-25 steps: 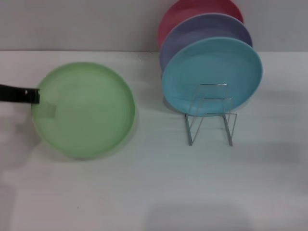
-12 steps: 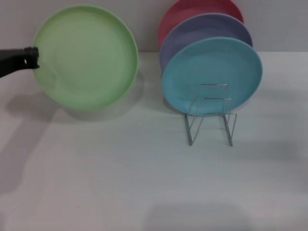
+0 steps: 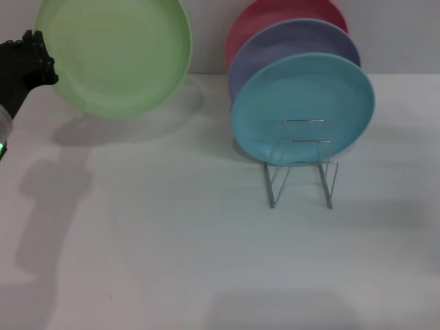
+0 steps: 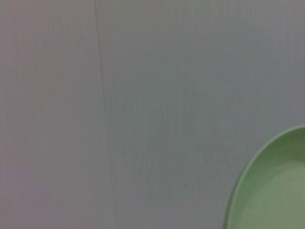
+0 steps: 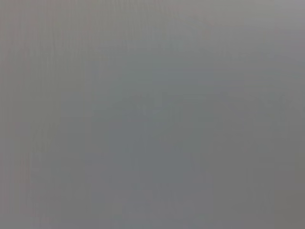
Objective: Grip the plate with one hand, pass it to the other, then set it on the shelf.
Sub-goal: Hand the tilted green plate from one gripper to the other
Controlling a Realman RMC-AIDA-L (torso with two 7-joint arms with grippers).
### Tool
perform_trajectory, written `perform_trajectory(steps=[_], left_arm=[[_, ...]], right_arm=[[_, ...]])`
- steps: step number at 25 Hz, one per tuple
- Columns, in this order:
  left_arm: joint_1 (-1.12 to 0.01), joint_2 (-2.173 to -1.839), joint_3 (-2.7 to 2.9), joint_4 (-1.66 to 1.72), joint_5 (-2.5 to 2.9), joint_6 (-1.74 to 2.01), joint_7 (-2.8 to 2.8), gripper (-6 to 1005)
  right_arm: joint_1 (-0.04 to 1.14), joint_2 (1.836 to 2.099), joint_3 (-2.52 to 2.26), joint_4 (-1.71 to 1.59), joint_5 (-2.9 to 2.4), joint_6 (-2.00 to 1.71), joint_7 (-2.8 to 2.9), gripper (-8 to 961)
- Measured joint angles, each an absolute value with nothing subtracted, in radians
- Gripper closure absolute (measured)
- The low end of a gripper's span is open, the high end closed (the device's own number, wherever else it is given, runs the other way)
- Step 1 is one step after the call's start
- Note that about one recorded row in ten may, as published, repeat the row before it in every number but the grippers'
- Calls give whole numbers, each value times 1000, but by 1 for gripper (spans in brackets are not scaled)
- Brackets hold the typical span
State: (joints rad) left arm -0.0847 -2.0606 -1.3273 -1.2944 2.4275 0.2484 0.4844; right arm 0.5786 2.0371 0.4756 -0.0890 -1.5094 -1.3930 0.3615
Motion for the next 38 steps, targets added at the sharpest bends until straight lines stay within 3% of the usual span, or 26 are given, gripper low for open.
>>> perform_trajectory(steps=[13,23,38], left_arm=[[-151,-2066,-1034,-787,2492,1058,195,970],[-108,-2078,-968,-707,2476,1141,103,965],[-113,-2079,-728,-681,2195,1275,256,956]], right_arm=[[554,2051,412,-89,-1510,-1429,367,388],[486,2076,158,-57,-1510,-1539,368,388],[432,2081,-175,67,-1511,-1676,360,388]])
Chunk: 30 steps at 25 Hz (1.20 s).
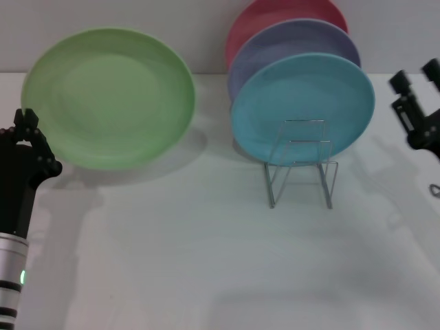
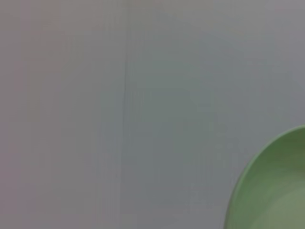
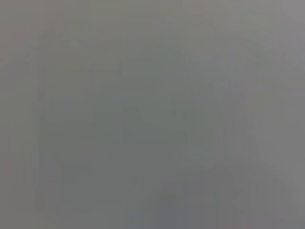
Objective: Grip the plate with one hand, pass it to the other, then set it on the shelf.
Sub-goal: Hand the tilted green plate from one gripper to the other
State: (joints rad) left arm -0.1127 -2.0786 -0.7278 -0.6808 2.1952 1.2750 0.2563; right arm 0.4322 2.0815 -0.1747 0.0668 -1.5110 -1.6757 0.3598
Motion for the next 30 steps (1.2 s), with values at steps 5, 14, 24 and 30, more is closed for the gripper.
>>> perform_trajectory(steps=[5,14,24,30], left_arm=[[-122,-2079,-675,-680,2133,1285,295,953],[-115,-2078,-615,-689,2041,1330,331,948],[-117,-2080,-550,-687,1970,1364,390,942],[-124,-2080,-502,-696,1923,1377,423,938]], right_arm=[[461,2085,-243,108,-1512,-1673,358,388],[513,2085,-283,177,-1564,-1642,336,388],[594,2083,-278,248,-1611,-1529,334,387],[625,2082,-275,266,-1618,-1456,334,391]])
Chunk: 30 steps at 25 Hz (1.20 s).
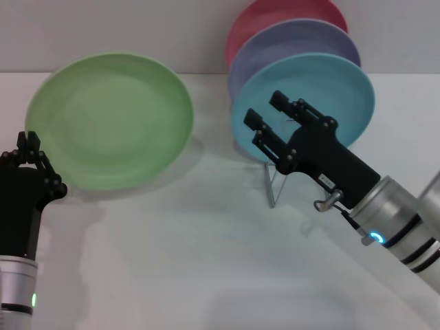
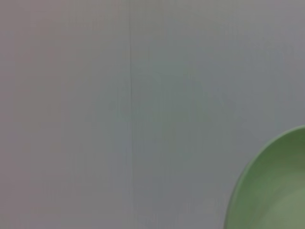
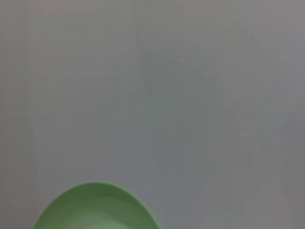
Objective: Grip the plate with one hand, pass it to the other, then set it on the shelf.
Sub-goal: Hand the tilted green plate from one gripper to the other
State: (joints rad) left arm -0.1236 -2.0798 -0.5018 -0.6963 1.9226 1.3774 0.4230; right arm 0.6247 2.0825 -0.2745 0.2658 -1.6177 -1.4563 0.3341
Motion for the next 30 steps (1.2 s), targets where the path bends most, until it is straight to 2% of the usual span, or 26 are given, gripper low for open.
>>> perform_trajectory(steps=[30], left_arm=[[-117,-2080,-383,-930,1700,1395,773,920]], right_arm=[[780,2092,-237,319,-1618,-1179,334,404]])
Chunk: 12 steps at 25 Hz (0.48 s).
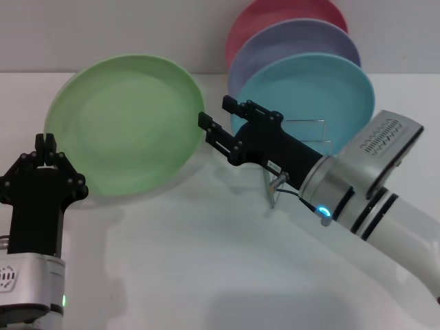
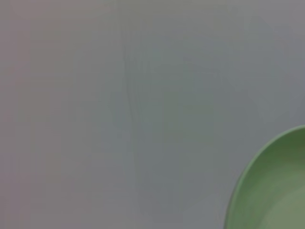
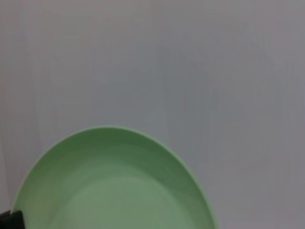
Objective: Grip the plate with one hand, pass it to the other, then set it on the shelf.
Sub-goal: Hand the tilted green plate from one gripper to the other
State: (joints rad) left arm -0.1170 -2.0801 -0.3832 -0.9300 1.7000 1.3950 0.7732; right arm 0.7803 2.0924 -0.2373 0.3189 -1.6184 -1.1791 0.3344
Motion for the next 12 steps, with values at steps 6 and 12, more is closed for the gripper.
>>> perform_trajectory(steps=[6,12], left_arm=[[-122,-2080,-339,-952,1648,1447,835,917],[-122,-2080,-328,-980,1625,1461,896,913]], right_arm=[[803,2092,-234,333,-1618,-1145,334,405],[817,2092,-226,347,-1618,-1124,334,404]])
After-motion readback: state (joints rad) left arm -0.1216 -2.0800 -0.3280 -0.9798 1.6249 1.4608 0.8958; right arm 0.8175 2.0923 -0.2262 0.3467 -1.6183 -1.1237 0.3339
